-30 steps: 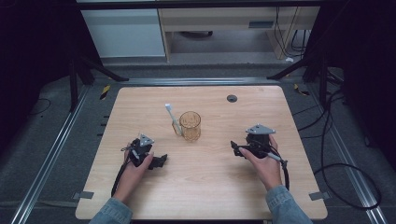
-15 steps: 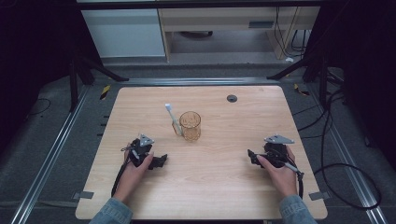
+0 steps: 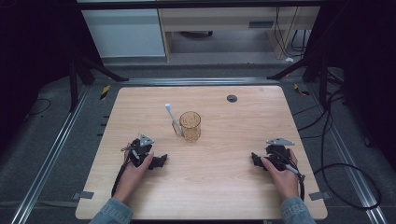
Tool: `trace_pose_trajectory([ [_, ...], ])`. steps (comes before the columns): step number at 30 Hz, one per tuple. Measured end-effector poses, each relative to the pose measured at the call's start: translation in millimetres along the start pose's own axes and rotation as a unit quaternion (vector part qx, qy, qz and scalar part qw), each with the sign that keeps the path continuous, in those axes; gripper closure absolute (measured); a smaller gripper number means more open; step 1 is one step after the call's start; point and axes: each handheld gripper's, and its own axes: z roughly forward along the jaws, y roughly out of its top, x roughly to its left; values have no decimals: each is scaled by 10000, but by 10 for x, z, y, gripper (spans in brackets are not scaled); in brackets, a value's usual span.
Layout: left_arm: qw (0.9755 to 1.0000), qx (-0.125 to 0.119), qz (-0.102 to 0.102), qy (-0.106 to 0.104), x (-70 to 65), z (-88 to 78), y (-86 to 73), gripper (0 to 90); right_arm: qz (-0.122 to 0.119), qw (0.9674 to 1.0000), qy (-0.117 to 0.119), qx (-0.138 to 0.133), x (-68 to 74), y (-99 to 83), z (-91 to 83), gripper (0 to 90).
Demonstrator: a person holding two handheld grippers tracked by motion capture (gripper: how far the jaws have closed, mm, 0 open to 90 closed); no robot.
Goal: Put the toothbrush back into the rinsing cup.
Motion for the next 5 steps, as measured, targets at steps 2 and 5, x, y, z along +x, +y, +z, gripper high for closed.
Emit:
trace_pose_trajectory([
  [2, 10000, 0, -1, 1, 0, 0, 0, 0, -66, 10000, 6, 26, 21, 3, 9, 52],
  [5, 10000, -1, -3, 3, -1, 0, 0, 0, -31, 10000, -20, 35, 28, 4, 9, 42],
])
